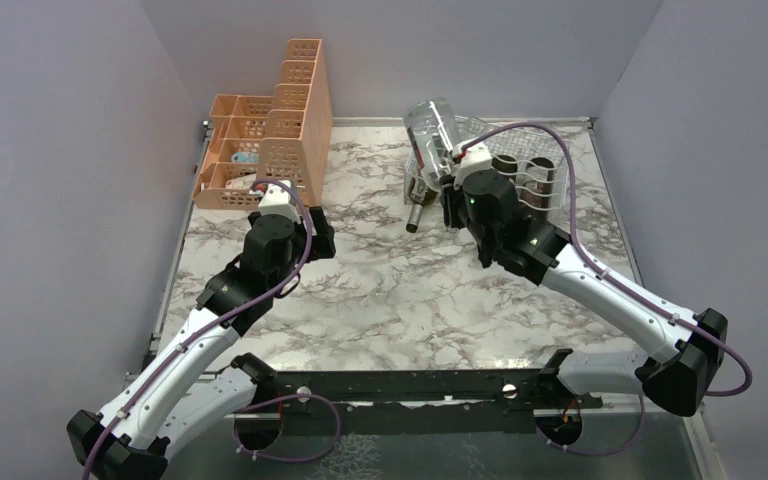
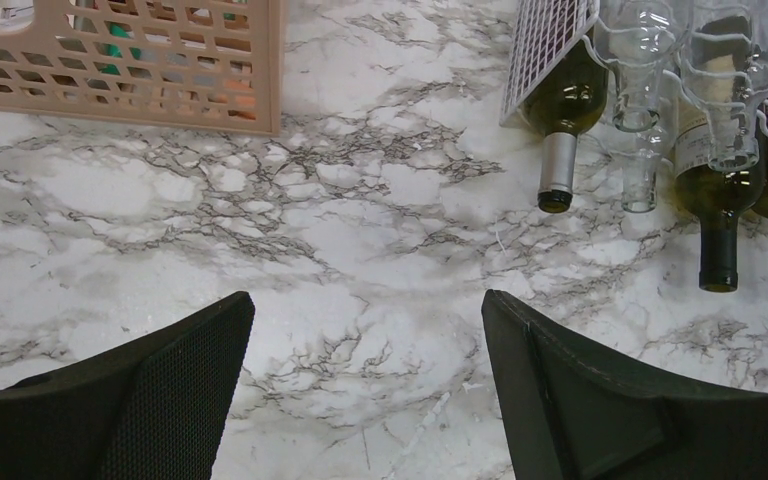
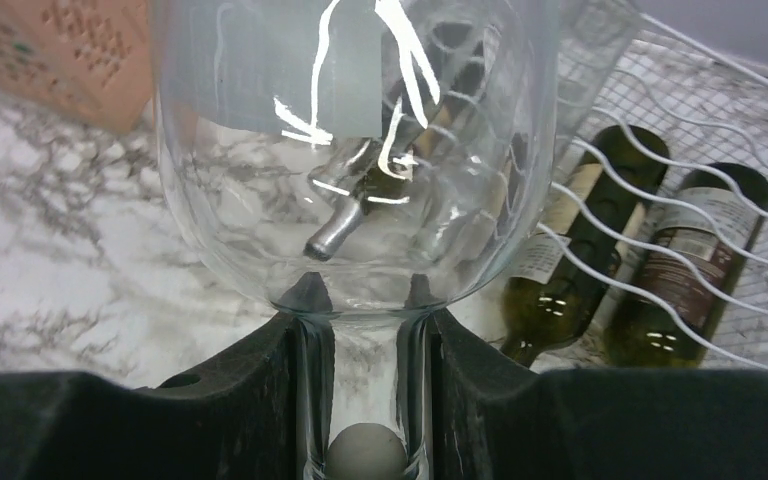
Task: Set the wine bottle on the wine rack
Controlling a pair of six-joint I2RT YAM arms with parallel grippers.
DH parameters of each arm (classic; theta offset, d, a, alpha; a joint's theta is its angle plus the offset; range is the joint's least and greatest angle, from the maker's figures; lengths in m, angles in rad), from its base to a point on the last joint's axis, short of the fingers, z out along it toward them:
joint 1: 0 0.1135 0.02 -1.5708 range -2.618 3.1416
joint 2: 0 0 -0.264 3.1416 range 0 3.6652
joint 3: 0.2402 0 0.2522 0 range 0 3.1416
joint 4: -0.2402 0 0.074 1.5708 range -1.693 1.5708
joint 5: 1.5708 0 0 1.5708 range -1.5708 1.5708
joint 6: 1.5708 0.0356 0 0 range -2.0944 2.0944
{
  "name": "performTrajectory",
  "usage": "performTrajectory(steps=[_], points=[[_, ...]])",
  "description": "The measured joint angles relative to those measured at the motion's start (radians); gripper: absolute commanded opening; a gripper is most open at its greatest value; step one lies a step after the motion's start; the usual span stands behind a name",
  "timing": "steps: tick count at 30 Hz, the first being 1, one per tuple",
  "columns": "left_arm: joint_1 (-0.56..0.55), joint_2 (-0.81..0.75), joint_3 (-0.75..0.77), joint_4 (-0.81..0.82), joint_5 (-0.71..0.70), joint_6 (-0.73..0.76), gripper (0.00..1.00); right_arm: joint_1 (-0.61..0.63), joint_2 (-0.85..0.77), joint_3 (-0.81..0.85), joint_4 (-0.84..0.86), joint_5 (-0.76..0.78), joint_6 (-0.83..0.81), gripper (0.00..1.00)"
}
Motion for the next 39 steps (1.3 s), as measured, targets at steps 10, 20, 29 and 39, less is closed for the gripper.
performTrajectory(steps=[10, 20, 29, 39], points=[[0.0, -0.015, 0.0, -0.006, 0.021, 0.021, 0.91, -0.279, 0.023, 0.055, -0.061, -0.027, 0.137, 0.01], [0.0, -0.01, 0.0, -0.008, 0.052, 0.048, 0.92, -0.477, 0.173, 0.082, -0.177, -0.124, 0.339, 0.01], [0.0, 0.004, 0.0, -0.008, 0.069, 0.065, 0.93, -0.539, 0.302, 0.101, -0.223, -0.239, 0.422, 0.01], [0.0, 0.027, 0.034, -0.014, 0.079, 0.08, 0.93, -0.58, 0.382, 0.172, -0.213, -0.284, 0.424, 0.08]])
